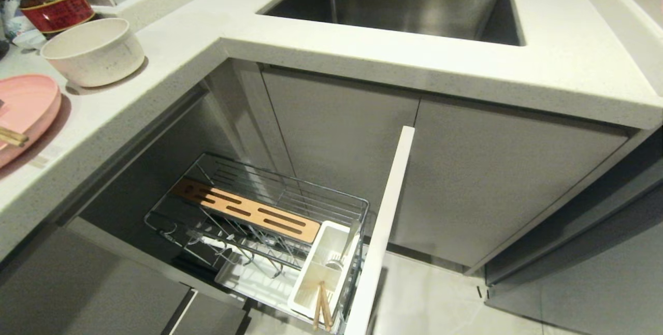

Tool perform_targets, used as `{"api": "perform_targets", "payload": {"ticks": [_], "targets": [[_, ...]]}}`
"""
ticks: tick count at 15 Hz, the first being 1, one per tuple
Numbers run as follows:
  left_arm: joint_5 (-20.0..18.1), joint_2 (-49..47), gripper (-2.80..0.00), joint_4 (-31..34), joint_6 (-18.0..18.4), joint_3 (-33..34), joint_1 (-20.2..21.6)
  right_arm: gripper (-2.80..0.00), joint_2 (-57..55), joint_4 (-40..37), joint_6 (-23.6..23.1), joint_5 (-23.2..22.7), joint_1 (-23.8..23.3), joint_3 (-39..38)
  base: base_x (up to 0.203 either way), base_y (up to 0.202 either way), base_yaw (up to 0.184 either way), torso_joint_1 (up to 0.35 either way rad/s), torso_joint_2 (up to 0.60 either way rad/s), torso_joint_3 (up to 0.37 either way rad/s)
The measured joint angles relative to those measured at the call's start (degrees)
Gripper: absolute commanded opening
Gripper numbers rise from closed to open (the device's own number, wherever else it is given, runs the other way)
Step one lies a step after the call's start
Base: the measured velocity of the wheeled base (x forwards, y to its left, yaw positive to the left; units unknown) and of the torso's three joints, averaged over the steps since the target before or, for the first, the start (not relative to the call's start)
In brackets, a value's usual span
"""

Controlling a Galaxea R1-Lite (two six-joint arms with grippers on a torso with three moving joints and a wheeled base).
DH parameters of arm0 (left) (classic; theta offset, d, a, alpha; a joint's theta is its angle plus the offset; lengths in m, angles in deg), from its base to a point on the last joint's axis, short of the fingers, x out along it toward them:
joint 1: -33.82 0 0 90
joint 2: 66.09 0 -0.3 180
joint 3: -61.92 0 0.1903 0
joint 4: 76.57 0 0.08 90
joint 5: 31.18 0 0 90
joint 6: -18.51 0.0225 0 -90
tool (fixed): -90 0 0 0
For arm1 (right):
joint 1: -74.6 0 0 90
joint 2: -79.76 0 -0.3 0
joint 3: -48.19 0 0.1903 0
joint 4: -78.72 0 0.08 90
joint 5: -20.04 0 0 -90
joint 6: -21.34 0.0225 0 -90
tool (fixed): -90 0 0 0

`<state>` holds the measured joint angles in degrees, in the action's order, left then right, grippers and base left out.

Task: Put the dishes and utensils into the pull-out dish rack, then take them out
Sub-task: Pick up the chopsticks and place it in the cupboard

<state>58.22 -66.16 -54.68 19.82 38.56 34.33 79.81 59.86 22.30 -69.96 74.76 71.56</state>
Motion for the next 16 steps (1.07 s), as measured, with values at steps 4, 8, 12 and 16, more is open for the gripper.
{"api": "perform_targets", "payload": {"ticks": [4,8,12,16], "targets": [[-0.02,0.02,-2.80,-0.23,-0.05,0.00,0.00,-2.80,0.00,0.02,0.00,0.00,0.00,0.00,0.000,0.000,0.000,0.001,0.01,-0.198],[0.02,0.02,-2.80,-0.26,-0.08,0.00,0.00,-2.80,0.00,0.00,0.00,0.00,0.00,0.00,0.000,0.000,0.000,0.004,0.00,-0.196],[0.29,0.02,-2.80,-0.22,-0.65,0.00,0.00,-2.80,0.00,0.02,-0.02,0.00,0.00,0.00,0.000,0.000,0.000,0.003,0.00,-0.113],[-0.26,0.02,-2.80,-0.64,2.18,-0.58,0.00,-2.80,0.00,0.02,0.00,0.00,0.00,0.00,0.000,0.000,0.000,0.000,0.00,0.000]]}}
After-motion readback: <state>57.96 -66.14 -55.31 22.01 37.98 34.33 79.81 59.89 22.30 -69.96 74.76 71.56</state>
